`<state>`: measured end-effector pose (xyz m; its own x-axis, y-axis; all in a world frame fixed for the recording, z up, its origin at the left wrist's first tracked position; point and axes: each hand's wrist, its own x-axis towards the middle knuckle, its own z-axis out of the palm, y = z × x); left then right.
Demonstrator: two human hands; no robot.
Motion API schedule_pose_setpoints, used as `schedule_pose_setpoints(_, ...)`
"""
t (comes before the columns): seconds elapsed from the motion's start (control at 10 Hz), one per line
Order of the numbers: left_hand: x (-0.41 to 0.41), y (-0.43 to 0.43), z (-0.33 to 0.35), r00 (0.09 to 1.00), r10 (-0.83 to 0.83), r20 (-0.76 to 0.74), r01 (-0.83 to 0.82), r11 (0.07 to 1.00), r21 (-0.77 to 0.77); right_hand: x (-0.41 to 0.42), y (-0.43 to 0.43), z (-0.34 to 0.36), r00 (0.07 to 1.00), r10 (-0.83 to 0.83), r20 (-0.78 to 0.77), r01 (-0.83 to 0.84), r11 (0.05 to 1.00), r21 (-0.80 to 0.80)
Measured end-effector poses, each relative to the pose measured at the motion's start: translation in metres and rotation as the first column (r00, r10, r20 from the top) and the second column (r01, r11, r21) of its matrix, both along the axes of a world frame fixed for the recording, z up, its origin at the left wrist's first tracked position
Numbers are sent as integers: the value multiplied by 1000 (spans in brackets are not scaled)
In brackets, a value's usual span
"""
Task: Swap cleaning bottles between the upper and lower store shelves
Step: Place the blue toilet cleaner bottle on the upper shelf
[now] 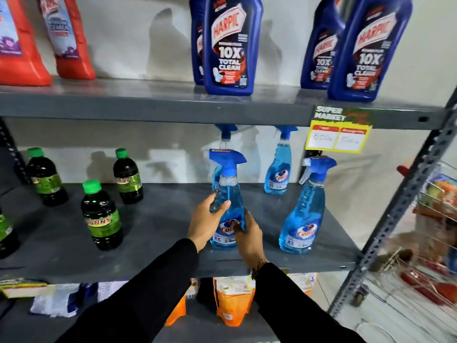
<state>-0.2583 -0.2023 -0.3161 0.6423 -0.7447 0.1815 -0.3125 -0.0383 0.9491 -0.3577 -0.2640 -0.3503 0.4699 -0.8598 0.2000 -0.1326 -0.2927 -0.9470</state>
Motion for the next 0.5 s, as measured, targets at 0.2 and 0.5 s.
schedule_pose_setpoints(0.2, -23, -22, 0, 999, 36, 8, -36, 999, 13, -20, -17, 0, 999, -38, -10, 38, 999, 8)
schedule_pose_setpoints(0.5, -35, -1, -3, 982, 77, 170, -86, 995, 47, -31, 1, -1, 995, -60, -81, 55, 997, -54)
